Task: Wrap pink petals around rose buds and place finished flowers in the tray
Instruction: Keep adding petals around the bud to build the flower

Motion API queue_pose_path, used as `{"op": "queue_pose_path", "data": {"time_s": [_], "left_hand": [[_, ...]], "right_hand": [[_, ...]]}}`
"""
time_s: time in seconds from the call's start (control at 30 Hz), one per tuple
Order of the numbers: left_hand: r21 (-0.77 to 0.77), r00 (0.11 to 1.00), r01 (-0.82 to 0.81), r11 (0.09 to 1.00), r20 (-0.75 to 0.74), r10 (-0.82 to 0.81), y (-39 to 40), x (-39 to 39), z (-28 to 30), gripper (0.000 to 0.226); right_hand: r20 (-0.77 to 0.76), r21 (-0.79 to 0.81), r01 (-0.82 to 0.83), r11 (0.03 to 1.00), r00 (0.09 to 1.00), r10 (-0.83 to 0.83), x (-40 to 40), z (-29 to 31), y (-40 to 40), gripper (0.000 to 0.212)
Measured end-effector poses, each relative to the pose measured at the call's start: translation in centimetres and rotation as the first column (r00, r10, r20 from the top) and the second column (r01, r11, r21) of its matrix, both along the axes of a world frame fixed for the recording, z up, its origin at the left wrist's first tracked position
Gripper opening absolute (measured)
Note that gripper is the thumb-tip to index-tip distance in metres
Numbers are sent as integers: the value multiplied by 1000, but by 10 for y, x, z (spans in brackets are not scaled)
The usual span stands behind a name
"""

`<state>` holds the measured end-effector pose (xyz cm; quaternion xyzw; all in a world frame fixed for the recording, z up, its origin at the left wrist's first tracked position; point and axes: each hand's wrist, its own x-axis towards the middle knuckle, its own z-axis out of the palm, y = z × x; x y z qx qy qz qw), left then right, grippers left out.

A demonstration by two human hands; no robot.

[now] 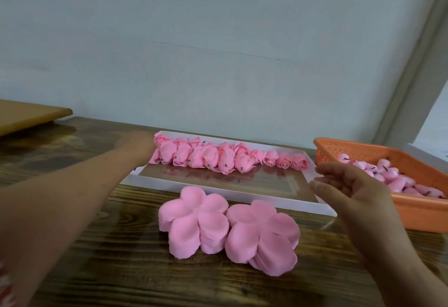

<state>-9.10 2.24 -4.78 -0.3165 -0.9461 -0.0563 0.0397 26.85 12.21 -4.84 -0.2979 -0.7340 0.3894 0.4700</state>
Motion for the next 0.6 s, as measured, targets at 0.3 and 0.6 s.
{"op": "queue_pose_path", "data": {"time_s": [0.3,0.6], "left_hand": [[-413,989,-56,909,-151,-8,13,5,-10,22],[-352,1000,-28,936,-19,23,14,-9,-25,11]], "right_hand": [[15,-50,80,996,997,-79,13,-6,13,21],[29,-18,124,992,992,-123,17,-2,19,23]]}}
